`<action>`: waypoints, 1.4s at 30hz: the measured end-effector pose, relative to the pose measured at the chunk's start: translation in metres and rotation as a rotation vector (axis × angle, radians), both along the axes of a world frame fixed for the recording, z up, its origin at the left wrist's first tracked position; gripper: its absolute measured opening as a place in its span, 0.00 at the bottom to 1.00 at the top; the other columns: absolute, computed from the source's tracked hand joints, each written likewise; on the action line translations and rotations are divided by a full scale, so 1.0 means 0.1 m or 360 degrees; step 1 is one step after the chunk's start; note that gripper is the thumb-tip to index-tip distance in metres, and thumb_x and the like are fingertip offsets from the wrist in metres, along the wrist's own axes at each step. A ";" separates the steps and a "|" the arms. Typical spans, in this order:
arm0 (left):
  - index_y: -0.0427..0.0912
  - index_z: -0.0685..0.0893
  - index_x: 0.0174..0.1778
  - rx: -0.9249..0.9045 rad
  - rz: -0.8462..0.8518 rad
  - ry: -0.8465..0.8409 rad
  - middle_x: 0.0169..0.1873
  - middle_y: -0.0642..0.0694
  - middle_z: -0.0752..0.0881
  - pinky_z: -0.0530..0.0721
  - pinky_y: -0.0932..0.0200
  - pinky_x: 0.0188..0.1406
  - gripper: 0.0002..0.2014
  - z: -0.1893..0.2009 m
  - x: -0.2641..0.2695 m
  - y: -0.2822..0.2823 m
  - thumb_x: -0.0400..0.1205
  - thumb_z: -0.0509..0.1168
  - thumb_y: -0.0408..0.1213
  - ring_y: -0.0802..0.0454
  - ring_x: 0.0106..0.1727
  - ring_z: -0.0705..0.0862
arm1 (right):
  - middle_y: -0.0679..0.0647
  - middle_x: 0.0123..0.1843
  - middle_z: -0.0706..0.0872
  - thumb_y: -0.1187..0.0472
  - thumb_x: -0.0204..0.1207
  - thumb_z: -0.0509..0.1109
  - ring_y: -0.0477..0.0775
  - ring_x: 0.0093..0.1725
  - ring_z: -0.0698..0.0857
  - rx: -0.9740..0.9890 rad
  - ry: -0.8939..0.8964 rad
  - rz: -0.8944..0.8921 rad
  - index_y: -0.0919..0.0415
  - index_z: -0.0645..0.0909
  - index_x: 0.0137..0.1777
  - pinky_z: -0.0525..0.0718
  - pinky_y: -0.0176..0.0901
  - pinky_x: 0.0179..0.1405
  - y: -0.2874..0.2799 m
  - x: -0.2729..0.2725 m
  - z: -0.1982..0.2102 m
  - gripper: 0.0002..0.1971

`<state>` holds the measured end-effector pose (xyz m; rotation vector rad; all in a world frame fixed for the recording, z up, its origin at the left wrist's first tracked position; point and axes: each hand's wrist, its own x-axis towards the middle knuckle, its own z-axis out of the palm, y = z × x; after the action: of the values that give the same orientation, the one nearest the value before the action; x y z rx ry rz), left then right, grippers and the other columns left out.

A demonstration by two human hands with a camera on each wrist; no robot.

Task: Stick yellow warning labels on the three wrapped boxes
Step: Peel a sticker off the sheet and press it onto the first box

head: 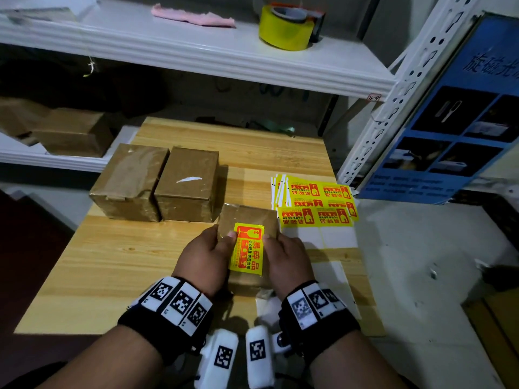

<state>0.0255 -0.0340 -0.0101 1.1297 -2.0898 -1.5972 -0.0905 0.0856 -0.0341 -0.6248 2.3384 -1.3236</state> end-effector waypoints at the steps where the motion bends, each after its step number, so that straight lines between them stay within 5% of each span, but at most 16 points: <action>1: 0.51 0.87 0.60 -0.0017 0.0000 -0.0017 0.48 0.50 0.93 0.85 0.41 0.61 0.14 0.01 0.00 0.00 0.87 0.60 0.51 0.47 0.52 0.90 | 0.66 0.47 0.88 0.38 0.75 0.56 0.70 0.51 0.86 0.0011 0.0012 0.0021 0.62 0.85 0.53 0.83 0.52 0.51 0.01 0.01 0.00 0.28; 3: 0.53 0.82 0.67 -0.0068 -0.0002 -0.0027 0.53 0.51 0.92 0.84 0.43 0.63 0.14 0.04 0.00 0.01 0.88 0.60 0.48 0.46 0.56 0.89 | 0.59 0.60 0.86 0.34 0.76 0.56 0.61 0.59 0.86 0.0018 0.0067 0.0052 0.42 0.72 0.78 0.83 0.55 0.62 0.04 0.03 0.02 0.31; 5: 0.60 0.72 0.81 -0.0159 -0.0045 0.0041 0.65 0.56 0.86 0.81 0.53 0.65 0.22 0.06 0.01 0.03 0.89 0.60 0.44 0.52 0.64 0.86 | 0.53 0.66 0.82 0.37 0.80 0.57 0.54 0.65 0.84 -0.0018 0.0217 0.0117 0.28 0.58 0.83 0.81 0.53 0.68 0.09 0.05 0.06 0.30; 8: 0.69 0.66 0.83 -0.0327 -0.0166 0.0141 0.77 0.58 0.76 0.73 0.60 0.73 0.27 0.03 0.02 0.00 0.89 0.59 0.40 0.59 0.78 0.74 | 0.50 0.64 0.80 0.46 0.82 0.58 0.43 0.65 0.79 -0.0046 0.0450 0.0241 0.33 0.72 0.78 0.75 0.42 0.73 0.16 0.07 0.13 0.24; 12: 0.88 0.73 0.65 -0.0208 -0.0111 0.0128 0.77 0.46 0.80 0.74 0.42 0.79 0.21 -0.06 0.01 -0.03 0.76 0.54 0.61 0.48 0.81 0.74 | 0.48 0.63 0.71 0.41 0.81 0.57 0.34 0.57 0.72 0.0099 0.0494 0.0349 0.33 0.73 0.78 0.71 0.29 0.66 0.17 0.13 0.12 0.25; 22: 0.67 0.74 0.78 -0.0211 -0.0171 0.0089 0.84 0.46 0.72 0.73 0.43 0.81 0.28 -0.09 0.03 -0.05 0.79 0.55 0.57 0.51 0.82 0.73 | 0.52 0.66 0.72 0.42 0.80 0.59 0.49 0.64 0.81 0.0175 0.0433 0.0290 0.34 0.70 0.80 0.78 0.43 0.70 0.15 0.18 0.19 0.27; 25: 0.76 0.71 0.76 -0.0165 -0.0200 0.0131 0.84 0.49 0.71 0.72 0.44 0.82 0.26 -0.12 0.02 -0.06 0.78 0.57 0.61 0.53 0.83 0.72 | 0.53 0.64 0.77 0.40 0.80 0.62 0.50 0.63 0.82 0.0192 0.0411 0.0271 0.36 0.66 0.83 0.81 0.47 0.68 0.16 0.15 0.19 0.30; 27: 0.72 0.70 0.78 -0.0081 -0.0206 0.0196 0.82 0.51 0.74 0.73 0.44 0.81 0.31 -0.11 0.03 -0.04 0.76 0.61 0.62 0.54 0.80 0.74 | 0.50 0.65 0.80 0.37 0.76 0.65 0.46 0.62 0.84 0.0084 0.0314 0.0212 0.36 0.68 0.82 0.83 0.48 0.67 0.17 0.13 0.18 0.33; 30: 0.63 0.65 0.84 0.0048 -0.0229 0.0307 0.81 0.54 0.73 0.74 0.44 0.81 0.48 -0.09 0.08 -0.02 0.66 0.73 0.63 0.58 0.80 0.74 | 0.40 0.62 0.87 0.42 0.75 0.72 0.39 0.58 0.88 -0.0115 0.0077 0.0083 0.42 0.73 0.80 0.89 0.43 0.59 0.20 0.12 0.18 0.31; 34: 0.63 0.66 0.84 -0.0274 -0.0299 0.0165 0.84 0.48 0.67 0.71 0.45 0.83 0.58 0.00 0.18 -0.07 0.54 0.78 0.65 0.54 0.83 0.68 | 0.33 0.53 0.84 0.49 0.79 0.74 0.32 0.50 0.87 -0.0204 -0.0068 0.0029 0.37 0.73 0.74 0.82 0.23 0.41 0.24 0.09 0.21 0.25; 38: 0.73 0.73 0.76 -0.0484 -0.0431 0.0076 0.85 0.51 0.58 0.68 0.47 0.83 0.55 0.16 0.26 -0.09 0.47 0.81 0.66 0.51 0.85 0.59 | 0.44 0.59 0.86 0.37 0.73 0.71 0.44 0.55 0.88 -0.0211 -0.0020 -0.0024 0.45 0.76 0.75 0.88 0.42 0.52 0.27 0.06 0.19 0.31; 42: 0.71 0.81 0.70 -0.0954 -0.0571 0.0016 0.85 0.57 0.57 0.58 0.52 0.78 0.41 0.26 0.27 -0.06 0.57 0.83 0.62 0.58 0.82 0.52 | 0.44 0.51 0.88 0.33 0.74 0.67 0.43 0.52 0.88 -0.0229 -0.0013 -0.0091 0.45 0.83 0.66 0.88 0.57 0.59 0.34 -0.01 0.16 0.25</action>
<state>0.0524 -0.0397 0.0157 0.5639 -2.6104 -0.9566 -0.0916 0.1194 -0.0176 -0.5978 2.2850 -1.5280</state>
